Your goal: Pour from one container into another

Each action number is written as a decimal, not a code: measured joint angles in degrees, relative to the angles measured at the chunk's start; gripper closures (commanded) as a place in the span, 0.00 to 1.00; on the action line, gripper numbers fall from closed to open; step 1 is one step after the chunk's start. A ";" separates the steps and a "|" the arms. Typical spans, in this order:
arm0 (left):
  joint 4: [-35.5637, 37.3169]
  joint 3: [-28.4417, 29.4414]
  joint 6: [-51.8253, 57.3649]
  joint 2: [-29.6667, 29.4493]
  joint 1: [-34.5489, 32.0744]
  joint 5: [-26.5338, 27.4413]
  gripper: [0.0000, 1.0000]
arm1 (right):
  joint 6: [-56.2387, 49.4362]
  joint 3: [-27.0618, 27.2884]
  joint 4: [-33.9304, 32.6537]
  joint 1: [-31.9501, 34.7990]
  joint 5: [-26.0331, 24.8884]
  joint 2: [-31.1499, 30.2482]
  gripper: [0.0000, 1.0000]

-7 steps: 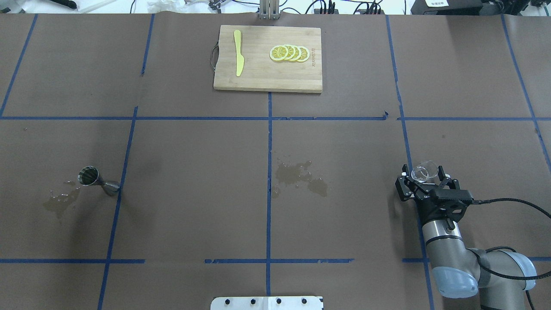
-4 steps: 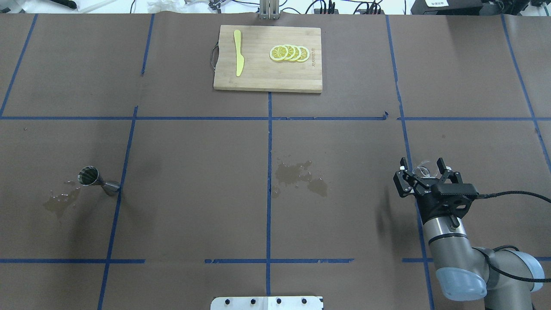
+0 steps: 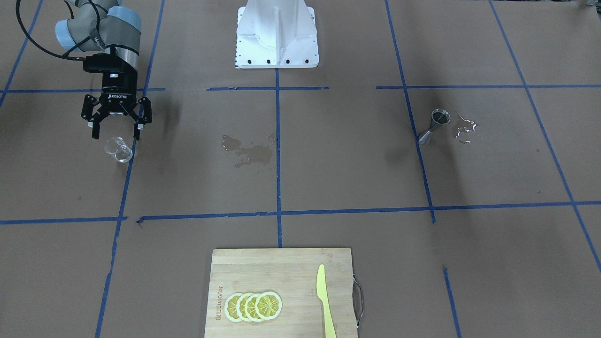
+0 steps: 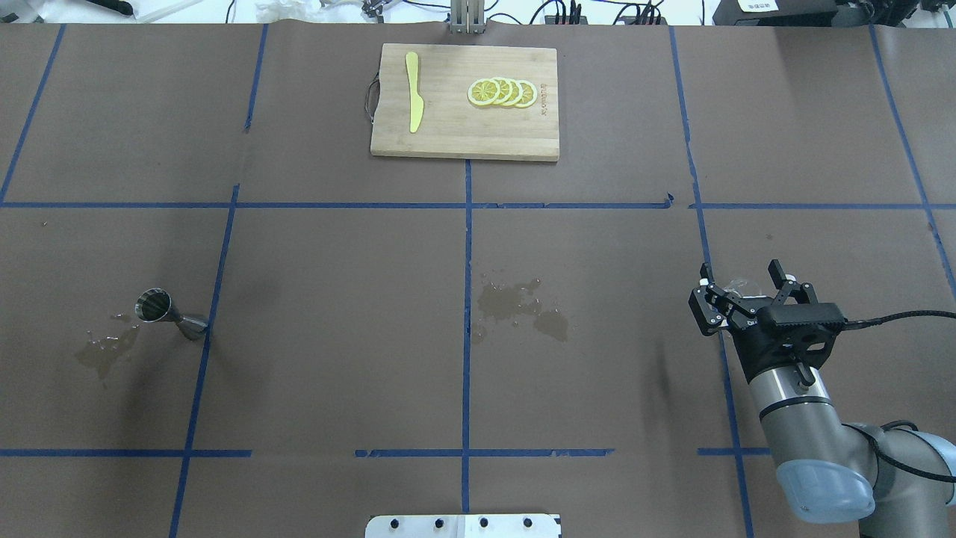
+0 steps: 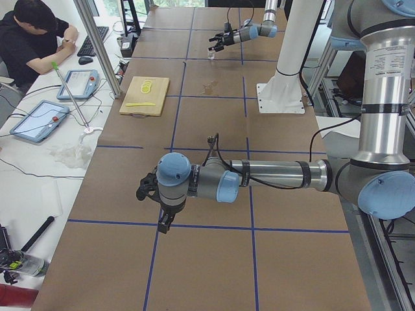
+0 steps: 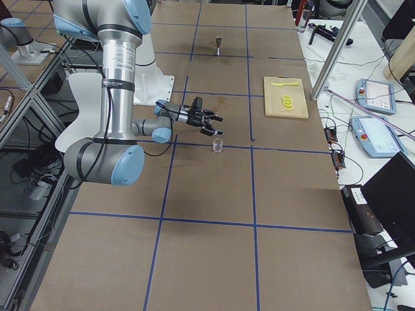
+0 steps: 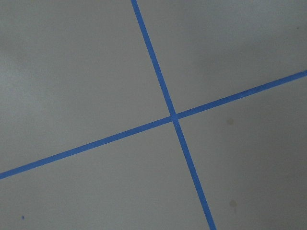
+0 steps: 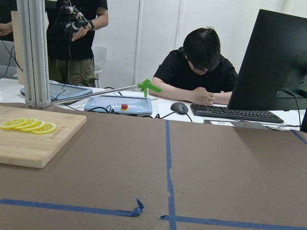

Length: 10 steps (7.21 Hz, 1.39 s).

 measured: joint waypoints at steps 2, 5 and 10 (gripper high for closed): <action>0.00 0.00 0.06 0.00 0.00 -0.23 0.00 | -5.81 1.89 -0.07 6.58 10.09 0.73 0.00; -0.10 0.00 0.09 0.02 0.00 -0.93 0.00 | -18.71 1.80 -0.57 21.77 34.04 1.40 0.00; -0.17 -0.11 0.09 0.02 0.00 -0.98 0.00 | -56.53 -2.33 -14.44 53.34 76.10 1.83 0.00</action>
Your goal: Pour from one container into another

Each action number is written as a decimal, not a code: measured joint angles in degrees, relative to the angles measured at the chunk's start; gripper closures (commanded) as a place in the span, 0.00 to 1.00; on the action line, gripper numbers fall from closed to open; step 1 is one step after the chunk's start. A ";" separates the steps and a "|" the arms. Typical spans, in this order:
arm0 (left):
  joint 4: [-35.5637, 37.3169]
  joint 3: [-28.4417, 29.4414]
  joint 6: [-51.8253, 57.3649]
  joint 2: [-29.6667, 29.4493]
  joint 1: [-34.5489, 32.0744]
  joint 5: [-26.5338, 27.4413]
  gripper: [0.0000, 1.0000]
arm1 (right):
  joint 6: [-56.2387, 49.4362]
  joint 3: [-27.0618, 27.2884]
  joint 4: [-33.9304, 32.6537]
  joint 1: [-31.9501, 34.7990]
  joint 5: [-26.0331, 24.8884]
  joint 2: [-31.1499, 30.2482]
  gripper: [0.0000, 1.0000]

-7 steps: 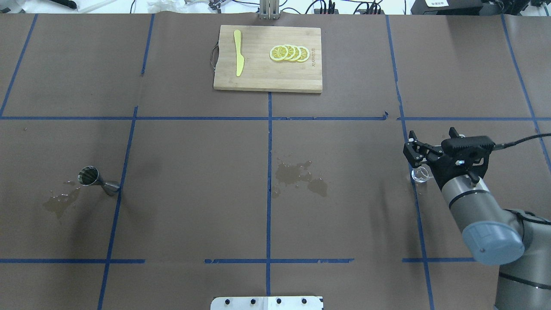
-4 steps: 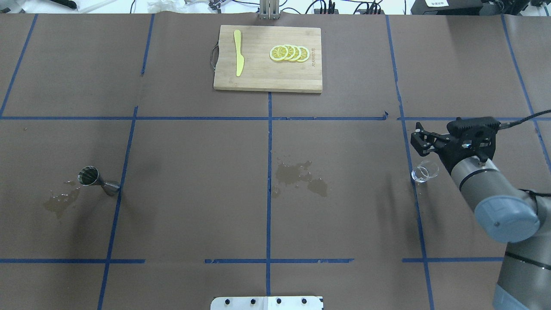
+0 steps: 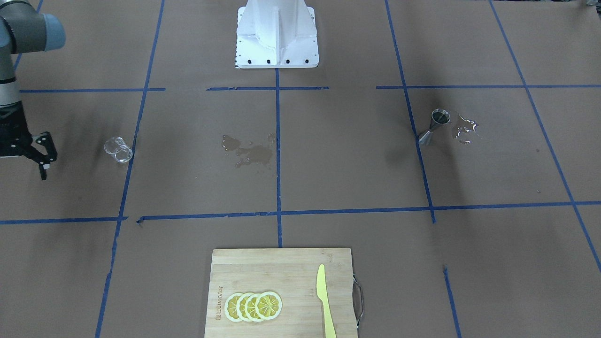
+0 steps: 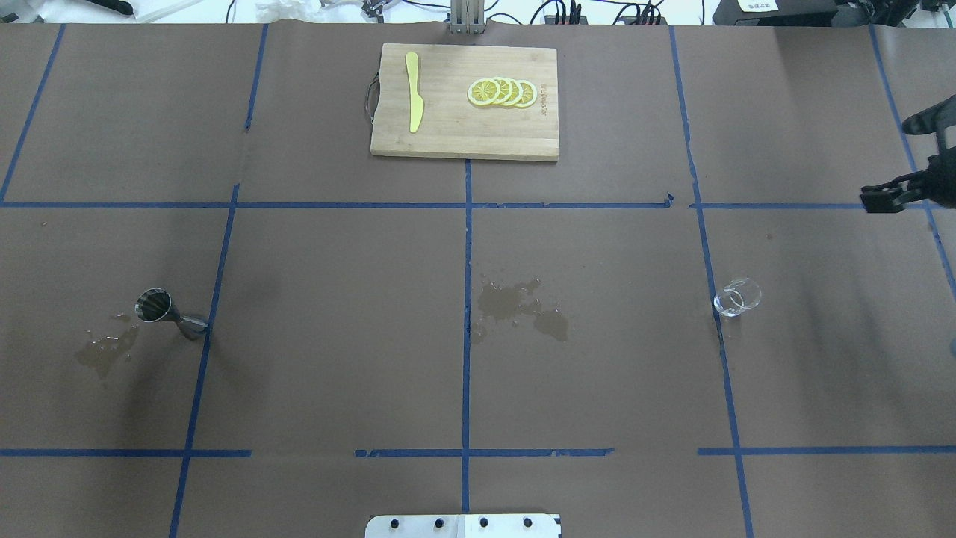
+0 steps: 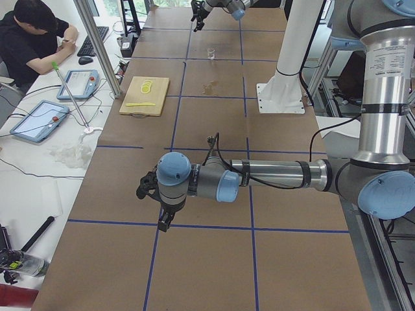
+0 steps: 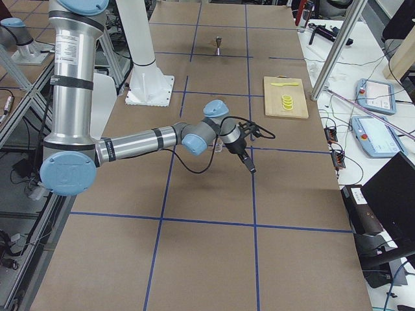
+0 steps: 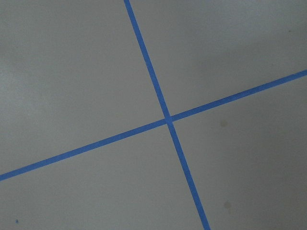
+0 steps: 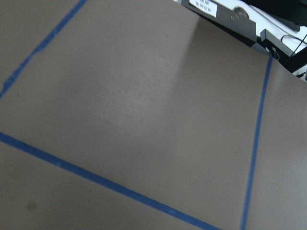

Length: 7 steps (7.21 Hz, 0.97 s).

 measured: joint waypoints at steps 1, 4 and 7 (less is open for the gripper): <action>0.00 0.01 0.00 0.01 0.00 0.00 0.00 | -10.52 -0.01 -7.41 7.79 7.89 1.19 0.00; 0.00 -0.16 0.06 -0.01 0.00 0.00 0.00 | -26.45 0.07 -25.33 23.35 20.66 0.11 0.00; 0.08 -0.37 0.09 0.39 -0.05 -0.02 0.00 | -24.17 -0.23 -27.32 26.83 25.69 -6.65 0.00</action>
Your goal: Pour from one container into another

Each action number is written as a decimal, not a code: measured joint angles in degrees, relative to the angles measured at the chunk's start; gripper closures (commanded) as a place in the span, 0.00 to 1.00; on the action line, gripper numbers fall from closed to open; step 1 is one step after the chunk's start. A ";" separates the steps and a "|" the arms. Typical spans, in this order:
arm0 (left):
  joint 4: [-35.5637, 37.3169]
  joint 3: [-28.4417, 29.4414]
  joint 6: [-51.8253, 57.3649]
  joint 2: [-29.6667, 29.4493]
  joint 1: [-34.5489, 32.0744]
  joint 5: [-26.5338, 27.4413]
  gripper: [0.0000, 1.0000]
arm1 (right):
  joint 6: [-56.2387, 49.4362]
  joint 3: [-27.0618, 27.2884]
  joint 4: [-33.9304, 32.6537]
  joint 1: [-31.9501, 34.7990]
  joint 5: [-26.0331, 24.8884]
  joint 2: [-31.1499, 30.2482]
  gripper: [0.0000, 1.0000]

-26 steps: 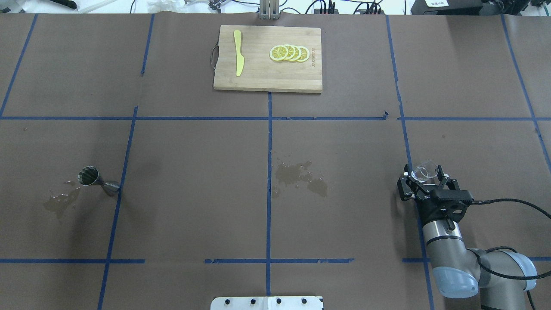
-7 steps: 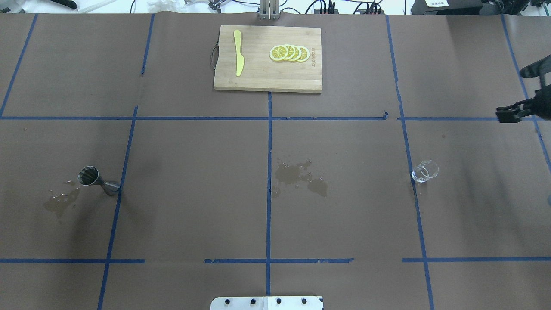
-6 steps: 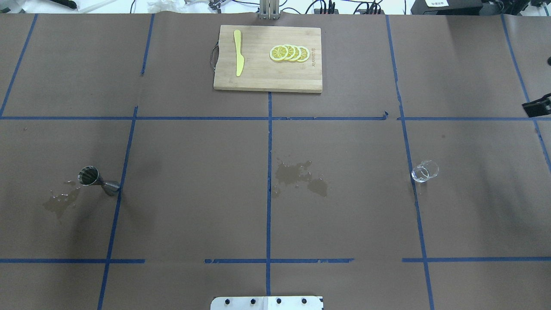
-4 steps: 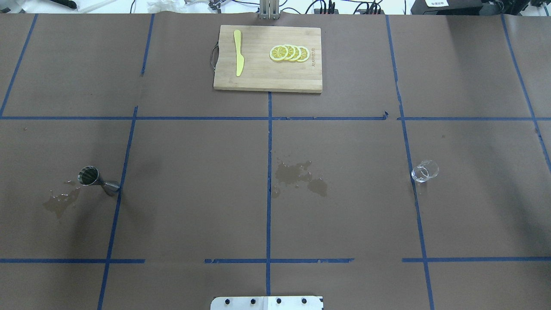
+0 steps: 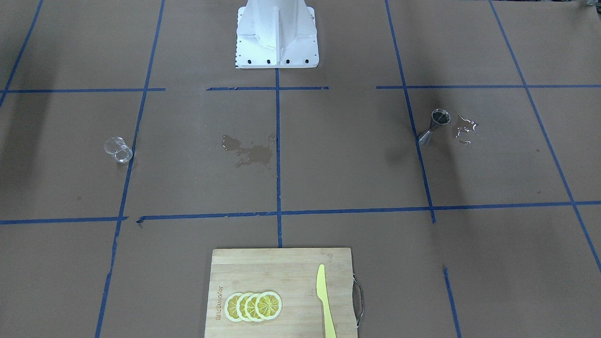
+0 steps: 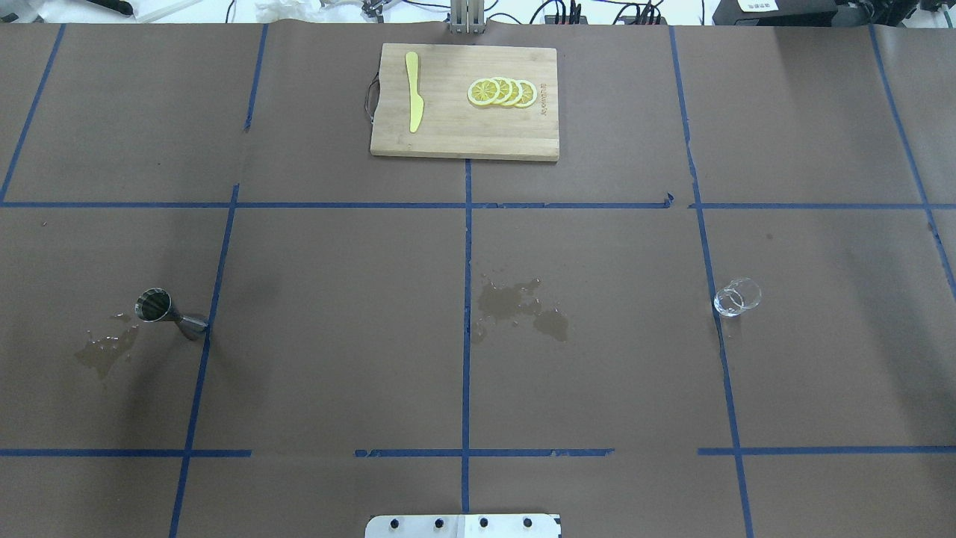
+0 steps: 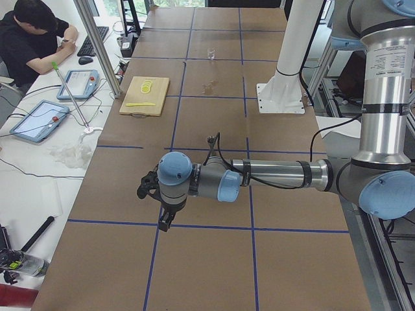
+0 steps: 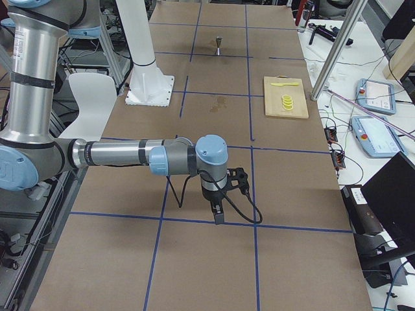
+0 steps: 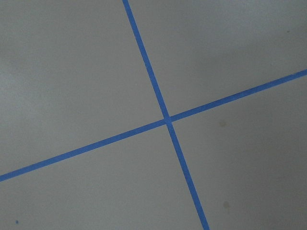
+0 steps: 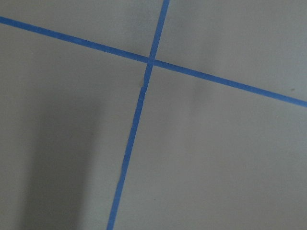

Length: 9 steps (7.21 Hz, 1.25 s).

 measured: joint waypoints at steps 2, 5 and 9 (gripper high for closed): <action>0.01 -0.05 0.00 0.28 0.03 -0.04 0.00 | 5.64 0.97 -0.22 0.26 2.65 -0.62 0.00; 0.21 -0.05 -0.01 0.53 0.03 -0.05 0.00 | 6.59 1.25 -0.01 0.17 2.08 -2.14 0.00; 0.32 0.06 -0.11 0.56 0.05 0.00 0.00 | 6.61 -1.45 -0.31 -0.40 4.79 -2.64 0.00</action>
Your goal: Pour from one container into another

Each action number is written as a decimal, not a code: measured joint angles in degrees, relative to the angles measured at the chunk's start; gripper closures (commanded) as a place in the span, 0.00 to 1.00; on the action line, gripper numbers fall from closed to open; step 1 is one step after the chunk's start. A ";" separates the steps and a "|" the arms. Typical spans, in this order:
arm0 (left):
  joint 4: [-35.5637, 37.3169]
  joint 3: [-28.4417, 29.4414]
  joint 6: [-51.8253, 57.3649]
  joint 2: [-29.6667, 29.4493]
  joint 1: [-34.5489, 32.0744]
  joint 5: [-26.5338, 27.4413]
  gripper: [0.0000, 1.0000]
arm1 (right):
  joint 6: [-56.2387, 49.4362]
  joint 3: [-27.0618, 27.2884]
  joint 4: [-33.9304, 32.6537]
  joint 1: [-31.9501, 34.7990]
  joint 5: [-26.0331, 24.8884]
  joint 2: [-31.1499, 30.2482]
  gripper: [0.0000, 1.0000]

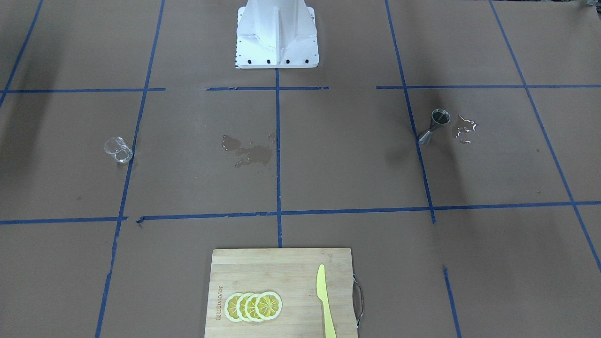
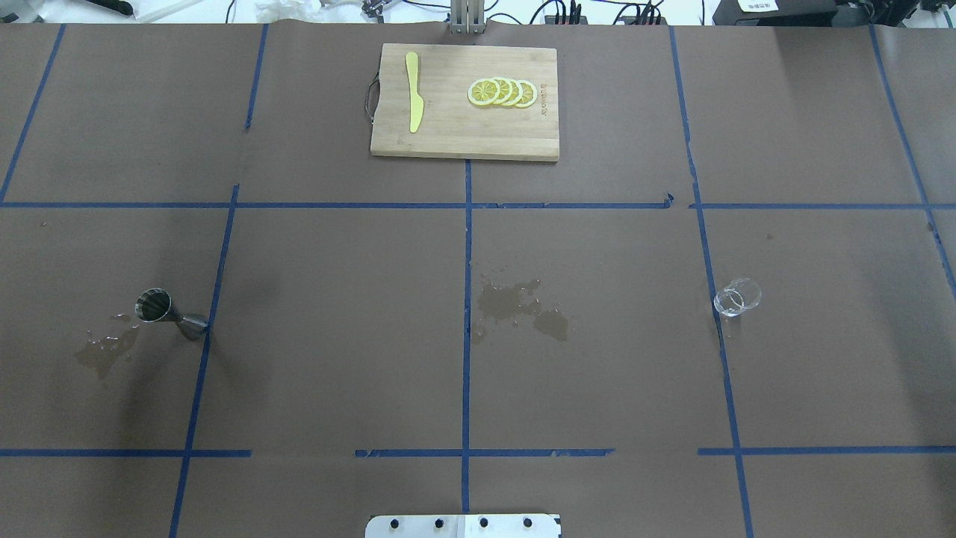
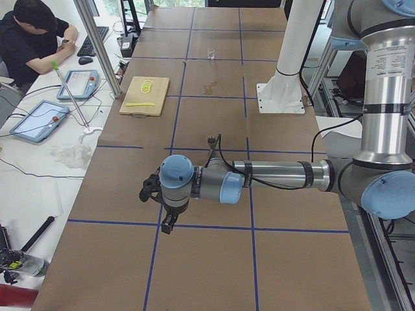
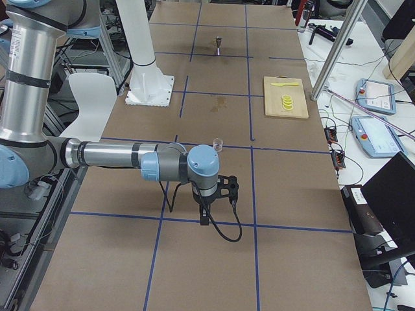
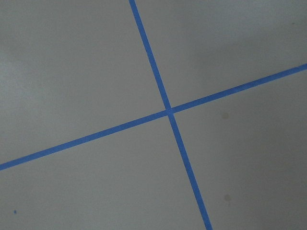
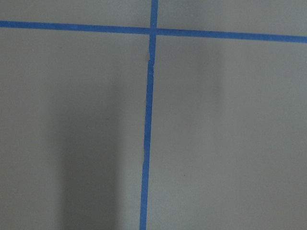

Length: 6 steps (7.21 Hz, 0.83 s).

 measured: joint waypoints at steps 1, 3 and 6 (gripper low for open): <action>-0.05 0.01 -0.08 0.00 0.00 -0.02 0.00 | -0.04 -1.11 0.00 -0.20 0.37 -0.21 0.00; 0.00 0.01 -0.22 0.04 0.00 0.01 0.00 | 0.05 -2.44 0.31 -0.35 0.48 -0.20 0.00; -0.04 -0.02 -0.17 0.00 0.00 0.02 0.00 | 0.10 -2.85 0.26 -0.40 0.71 -0.21 0.00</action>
